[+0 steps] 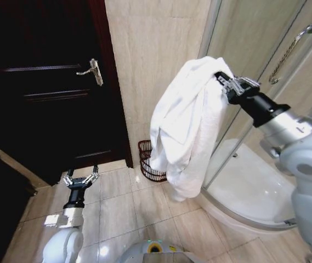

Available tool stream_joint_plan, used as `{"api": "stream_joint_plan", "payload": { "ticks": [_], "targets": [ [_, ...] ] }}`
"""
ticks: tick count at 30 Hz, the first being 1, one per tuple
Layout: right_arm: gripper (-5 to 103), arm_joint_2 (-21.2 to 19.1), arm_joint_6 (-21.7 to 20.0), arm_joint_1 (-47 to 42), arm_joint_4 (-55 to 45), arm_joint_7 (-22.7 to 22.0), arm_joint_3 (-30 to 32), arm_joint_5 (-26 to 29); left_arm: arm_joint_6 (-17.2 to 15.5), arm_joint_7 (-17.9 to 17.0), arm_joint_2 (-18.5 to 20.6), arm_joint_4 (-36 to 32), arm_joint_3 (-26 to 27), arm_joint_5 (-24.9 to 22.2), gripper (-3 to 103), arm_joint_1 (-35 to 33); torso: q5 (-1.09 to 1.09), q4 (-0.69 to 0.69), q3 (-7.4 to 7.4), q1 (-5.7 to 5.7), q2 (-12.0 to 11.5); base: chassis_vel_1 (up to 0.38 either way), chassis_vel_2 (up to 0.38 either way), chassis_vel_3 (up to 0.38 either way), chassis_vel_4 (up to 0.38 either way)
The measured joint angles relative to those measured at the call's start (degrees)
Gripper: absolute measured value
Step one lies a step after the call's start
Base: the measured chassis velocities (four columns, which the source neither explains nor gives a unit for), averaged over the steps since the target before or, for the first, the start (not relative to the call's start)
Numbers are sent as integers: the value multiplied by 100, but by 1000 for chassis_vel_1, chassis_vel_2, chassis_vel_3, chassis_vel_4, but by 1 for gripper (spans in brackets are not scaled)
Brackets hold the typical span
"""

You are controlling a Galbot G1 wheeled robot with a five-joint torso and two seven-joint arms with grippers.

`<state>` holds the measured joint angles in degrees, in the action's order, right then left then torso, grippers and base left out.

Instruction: Discard the used towel into the hamper.

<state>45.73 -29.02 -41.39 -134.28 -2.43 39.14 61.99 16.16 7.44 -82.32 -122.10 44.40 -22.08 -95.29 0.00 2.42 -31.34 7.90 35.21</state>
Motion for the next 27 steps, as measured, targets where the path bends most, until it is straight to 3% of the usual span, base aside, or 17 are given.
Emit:
{"api": "stream_joint_plan", "payload": {
  "ticks": [11, 27],
  "targets": [
    [7, 93, -153, -590, -365, -86, 85, -34, 69, 12, -6, 80, -34, -19, 100, 12, -1, -2, -150, 124, 276, 0, 0, 0, 0],
    [7, 113, -203, -594, -331, -160, -8, -370, 158, 24, 3, 138, -24, -38, 100, -20, 0, -1, -356, 302, 661, 0, 0, 0, 0]
  ]
}}
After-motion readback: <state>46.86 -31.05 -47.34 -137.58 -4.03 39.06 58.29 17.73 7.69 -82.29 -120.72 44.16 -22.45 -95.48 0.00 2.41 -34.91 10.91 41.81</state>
